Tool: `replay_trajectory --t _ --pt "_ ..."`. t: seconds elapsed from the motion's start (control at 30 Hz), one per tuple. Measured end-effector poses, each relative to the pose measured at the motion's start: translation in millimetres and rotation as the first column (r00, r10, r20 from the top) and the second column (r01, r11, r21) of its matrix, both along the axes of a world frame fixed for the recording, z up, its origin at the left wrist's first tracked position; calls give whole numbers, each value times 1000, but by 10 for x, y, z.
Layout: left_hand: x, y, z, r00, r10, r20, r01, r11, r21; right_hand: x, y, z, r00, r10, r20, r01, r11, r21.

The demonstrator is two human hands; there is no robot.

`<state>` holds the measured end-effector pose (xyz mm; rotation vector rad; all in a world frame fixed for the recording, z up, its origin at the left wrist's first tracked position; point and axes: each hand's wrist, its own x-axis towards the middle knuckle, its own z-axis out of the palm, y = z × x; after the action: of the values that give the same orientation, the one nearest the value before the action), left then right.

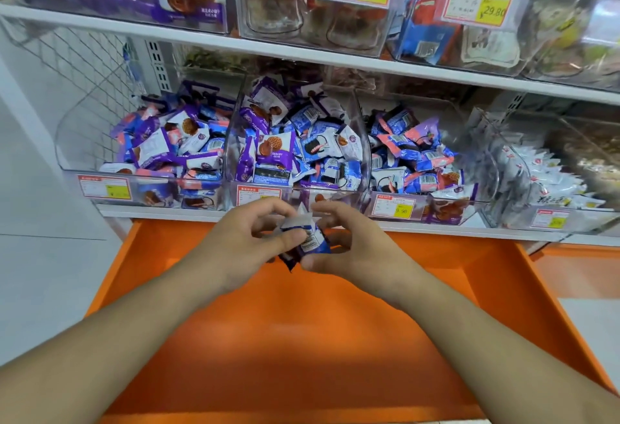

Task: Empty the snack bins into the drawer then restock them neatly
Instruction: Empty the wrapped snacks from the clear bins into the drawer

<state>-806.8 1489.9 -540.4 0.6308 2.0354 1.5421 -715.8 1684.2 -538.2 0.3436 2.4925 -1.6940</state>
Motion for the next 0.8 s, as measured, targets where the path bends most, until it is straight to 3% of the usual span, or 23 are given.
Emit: replay_trajectory --t 0.13,0.2,0.3,0.43,0.5,0.67,0.8 --pt "-11 -41 -51 993 0 117 -11 996 93 31 110 -30 996 87 11 -75 907 -415" --pt "15 -30 -85 980 -9 198 -20 989 144 31 145 -97 999 22 41 2 867 -498" --pt "67 19 -143 957 21 291 -77 980 182 66 205 -251 988 -133 74 151 896 -418" --pt "54 56 -424 975 145 170 -145 989 -14 174 457 -575 946 -240 218 294 918 -265" --pt "40 90 -673 969 157 188 -143 986 -83 223 686 -869 896 -306 321 372 912 -171" --pt "-12 369 -1342 953 155 259 -122 983 -139 290 1333 -1717 722 -522 453 558 827 63" --pt "-113 677 -1868 927 196 320 -151 976 -158 300 1843 -2362 625 -605 493 641 759 118"
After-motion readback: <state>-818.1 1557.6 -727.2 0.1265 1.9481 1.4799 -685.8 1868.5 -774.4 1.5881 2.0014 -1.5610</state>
